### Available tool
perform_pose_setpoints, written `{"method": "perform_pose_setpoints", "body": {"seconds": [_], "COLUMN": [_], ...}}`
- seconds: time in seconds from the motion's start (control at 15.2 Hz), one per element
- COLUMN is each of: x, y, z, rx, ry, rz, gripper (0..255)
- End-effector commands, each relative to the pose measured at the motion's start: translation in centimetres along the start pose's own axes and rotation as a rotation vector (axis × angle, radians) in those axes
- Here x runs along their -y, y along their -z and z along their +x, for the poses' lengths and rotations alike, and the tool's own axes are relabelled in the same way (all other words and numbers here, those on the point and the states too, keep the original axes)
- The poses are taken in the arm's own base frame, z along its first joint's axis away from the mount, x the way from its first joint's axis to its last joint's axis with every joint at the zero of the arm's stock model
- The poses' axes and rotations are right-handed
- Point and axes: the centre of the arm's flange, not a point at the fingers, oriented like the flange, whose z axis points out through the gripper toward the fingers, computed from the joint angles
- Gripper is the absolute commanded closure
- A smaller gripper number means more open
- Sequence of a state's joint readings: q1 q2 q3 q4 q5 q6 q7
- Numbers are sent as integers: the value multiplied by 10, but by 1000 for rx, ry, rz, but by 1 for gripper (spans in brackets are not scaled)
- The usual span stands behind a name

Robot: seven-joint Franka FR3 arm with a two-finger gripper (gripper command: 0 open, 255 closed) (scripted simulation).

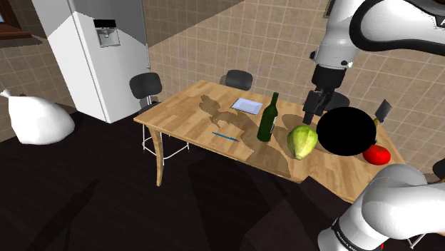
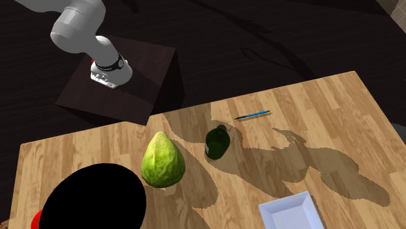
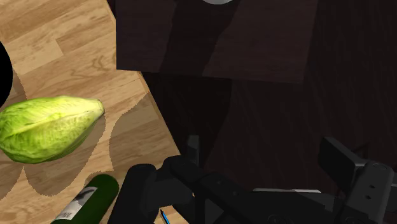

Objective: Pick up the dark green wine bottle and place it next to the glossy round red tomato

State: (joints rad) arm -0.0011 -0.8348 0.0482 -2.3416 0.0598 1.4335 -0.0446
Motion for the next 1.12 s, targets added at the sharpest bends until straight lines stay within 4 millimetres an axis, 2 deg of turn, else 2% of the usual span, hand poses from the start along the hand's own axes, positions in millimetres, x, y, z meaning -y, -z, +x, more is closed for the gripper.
{"method": "perform_pose_setpoints", "body": {"seconds": [0.0,1.06], "x": [0,-159], "y": [0,-35], "z": [0,127], "rx": [0,-56], "ry": [0,36], "rz": [0,5], "gripper": [0,0]}}
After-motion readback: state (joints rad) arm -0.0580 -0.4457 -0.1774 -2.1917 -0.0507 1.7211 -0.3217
